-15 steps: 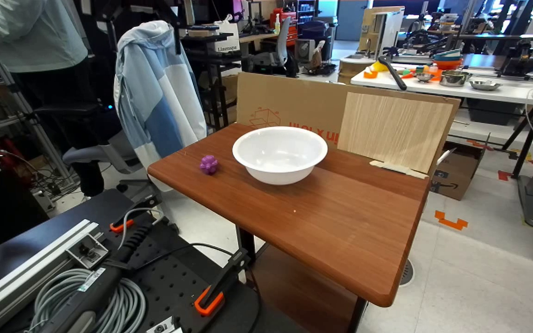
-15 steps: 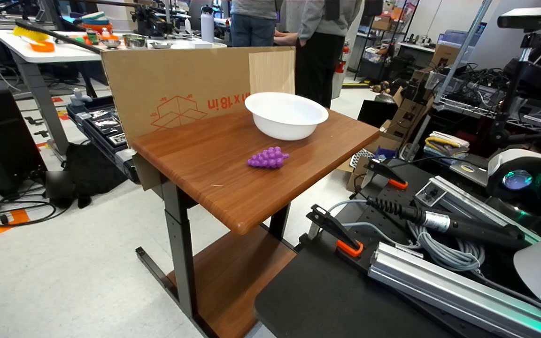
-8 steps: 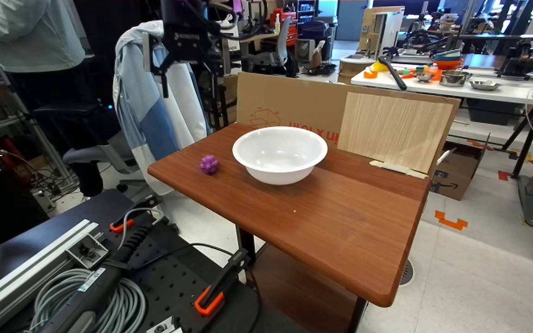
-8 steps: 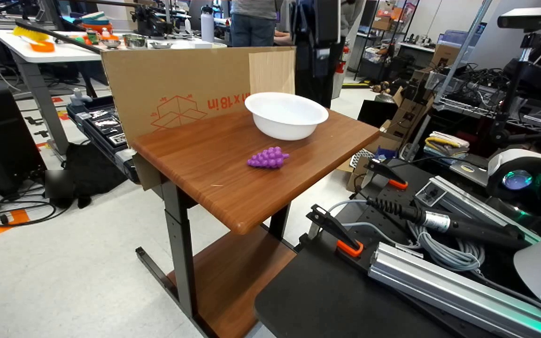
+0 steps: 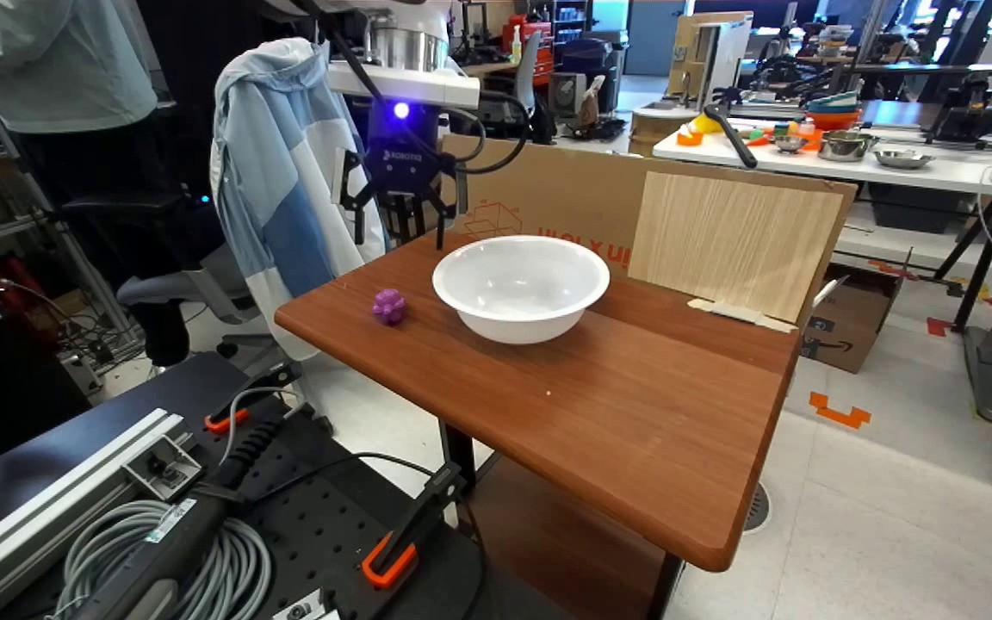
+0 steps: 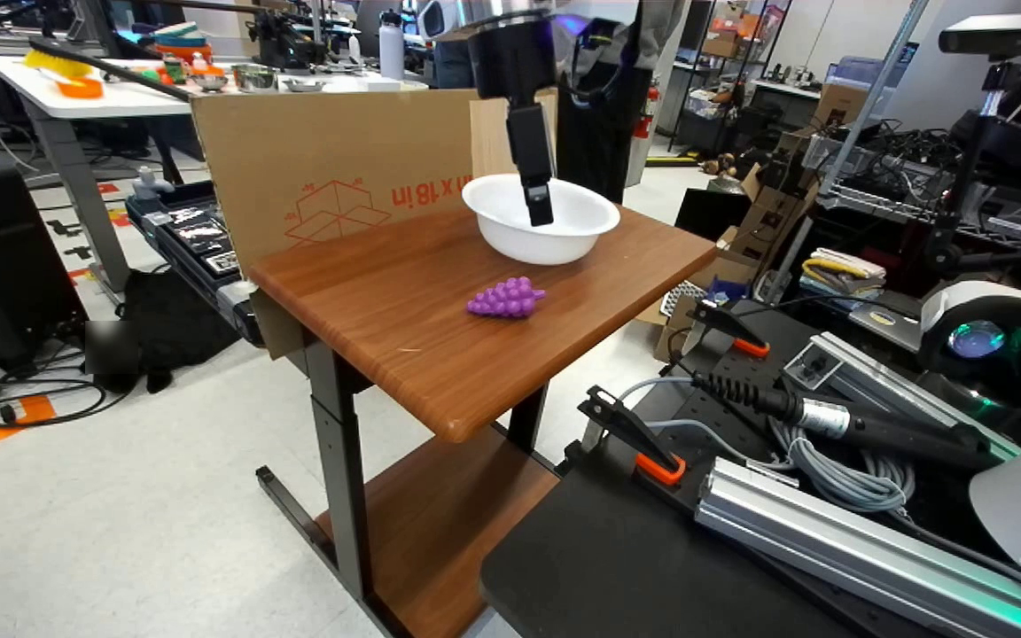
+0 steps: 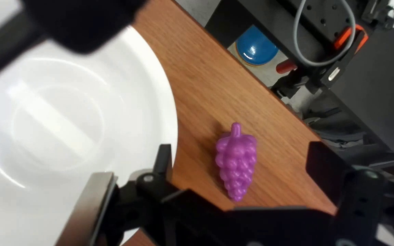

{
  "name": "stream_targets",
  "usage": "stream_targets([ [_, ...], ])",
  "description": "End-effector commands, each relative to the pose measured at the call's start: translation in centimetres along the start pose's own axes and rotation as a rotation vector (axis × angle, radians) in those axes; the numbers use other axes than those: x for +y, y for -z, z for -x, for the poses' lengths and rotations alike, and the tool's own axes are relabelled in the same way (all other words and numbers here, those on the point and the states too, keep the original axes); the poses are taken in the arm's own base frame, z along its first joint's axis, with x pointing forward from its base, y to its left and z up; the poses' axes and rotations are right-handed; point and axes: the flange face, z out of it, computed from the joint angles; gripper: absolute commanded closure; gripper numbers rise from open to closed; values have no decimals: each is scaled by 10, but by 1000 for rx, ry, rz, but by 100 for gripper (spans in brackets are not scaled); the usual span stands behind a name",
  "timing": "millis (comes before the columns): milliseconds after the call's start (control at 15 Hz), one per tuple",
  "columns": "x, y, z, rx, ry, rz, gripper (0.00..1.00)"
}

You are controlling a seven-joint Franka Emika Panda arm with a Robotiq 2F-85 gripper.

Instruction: Put the purple thing in the bowl

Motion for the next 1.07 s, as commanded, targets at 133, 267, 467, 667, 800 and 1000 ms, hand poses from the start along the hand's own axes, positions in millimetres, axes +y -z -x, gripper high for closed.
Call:
stream_targets([
  [133, -21, 22, -62, -27, 15, 55, 0],
  [267, -41, 31, -75, -28, 36, 66, 0],
  [467, -61, 35, -80, -26, 55, 59, 0],
  [667, -48, 21, -72, -35, 24, 27, 0],
  [800, -34, 13, -67, -44, -1, 16, 0],
  [1000, -13, 4, -64, -52, -35, -13, 0],
])
